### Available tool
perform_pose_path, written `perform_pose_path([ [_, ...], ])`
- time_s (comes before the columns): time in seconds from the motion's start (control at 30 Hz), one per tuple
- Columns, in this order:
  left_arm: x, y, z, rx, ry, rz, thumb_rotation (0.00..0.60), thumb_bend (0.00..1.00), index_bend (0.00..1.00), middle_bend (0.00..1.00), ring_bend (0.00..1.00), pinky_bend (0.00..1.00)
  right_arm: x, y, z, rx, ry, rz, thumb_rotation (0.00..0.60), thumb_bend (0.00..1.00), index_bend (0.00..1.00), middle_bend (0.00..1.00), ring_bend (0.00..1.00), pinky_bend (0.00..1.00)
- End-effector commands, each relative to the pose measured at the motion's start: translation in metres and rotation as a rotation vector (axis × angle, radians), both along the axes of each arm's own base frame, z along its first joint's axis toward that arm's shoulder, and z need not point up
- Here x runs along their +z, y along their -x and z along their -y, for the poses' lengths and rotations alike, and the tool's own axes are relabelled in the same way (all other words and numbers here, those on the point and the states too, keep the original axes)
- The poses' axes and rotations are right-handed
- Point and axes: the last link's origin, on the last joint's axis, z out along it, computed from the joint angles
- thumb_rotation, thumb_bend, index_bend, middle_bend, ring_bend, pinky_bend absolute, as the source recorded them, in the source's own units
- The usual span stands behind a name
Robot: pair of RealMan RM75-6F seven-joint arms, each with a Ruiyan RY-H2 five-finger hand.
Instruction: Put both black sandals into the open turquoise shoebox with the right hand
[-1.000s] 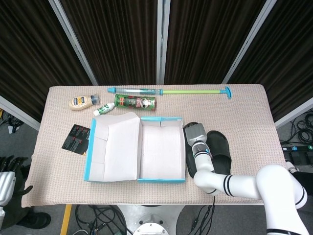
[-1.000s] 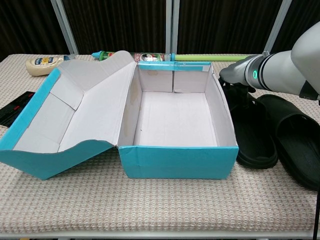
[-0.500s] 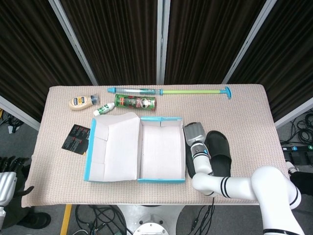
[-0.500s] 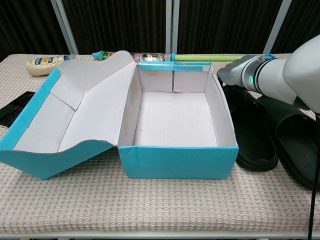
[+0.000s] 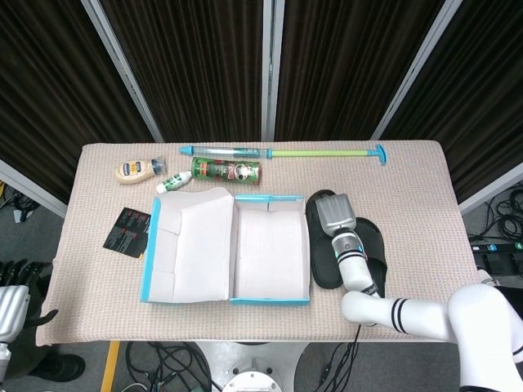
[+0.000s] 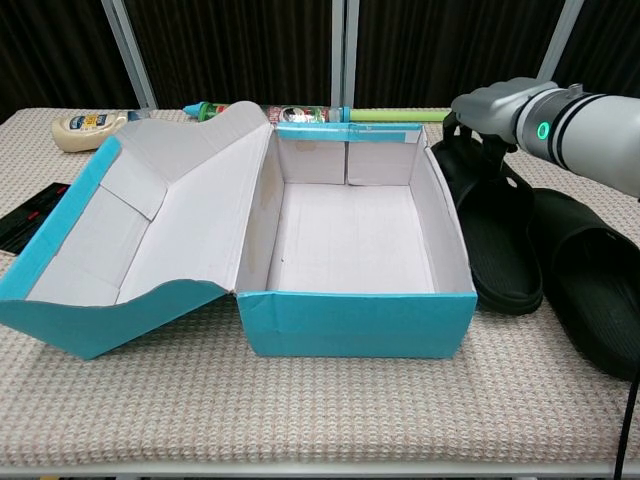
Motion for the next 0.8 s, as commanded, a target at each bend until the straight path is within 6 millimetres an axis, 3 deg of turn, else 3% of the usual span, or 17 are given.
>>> perform_pose_path([
  [0.03, 0.001, -0.002, -0.001, -0.004, 0.0, -0.002, 0.6, 0.03, 0.19, 0.17, 0.09, 0.07, 0.026, 0.013, 0.0, 0.005, 0.057, 0.153, 0.6, 0.14, 0.43, 0.43, 0.8, 1.0],
  [0.37, 0.004, -0.01, -0.001, -0.018, 0.003, -0.014, 0.6, 0.03, 0.19, 0.17, 0.09, 0.07, 0.085, 0.033, -0.015, 0.028, 0.104, 0.505, 0.6, 0.15, 0.45, 0.44, 0.79, 1.0],
  [0.53, 0.005, -0.013, -0.001, -0.029, -0.004, -0.016, 0.6, 0.03, 0.19, 0.17, 0.09, 0.07, 0.115, 0.031, -0.026, 0.071, 0.101, 0.69, 0.6, 0.15, 0.46, 0.45, 0.78, 1.0],
  [0.67, 0.006, -0.014, -0.001, -0.034, -0.004, -0.016, 0.6, 0.03, 0.19, 0.17, 0.09, 0.07, 0.119, 0.017, -0.031, 0.074, 0.049, 0.934, 0.6, 0.15, 0.5, 0.45, 0.78, 1.0],
  [0.8, 0.007, -0.014, 0.002, -0.032, -0.007, -0.013, 0.6, 0.03, 0.19, 0.17, 0.09, 0.07, 0.108, 0.005, -0.03, 0.063, -0.028, 1.093, 0.6, 0.15, 0.51, 0.45, 0.75, 0.96],
])
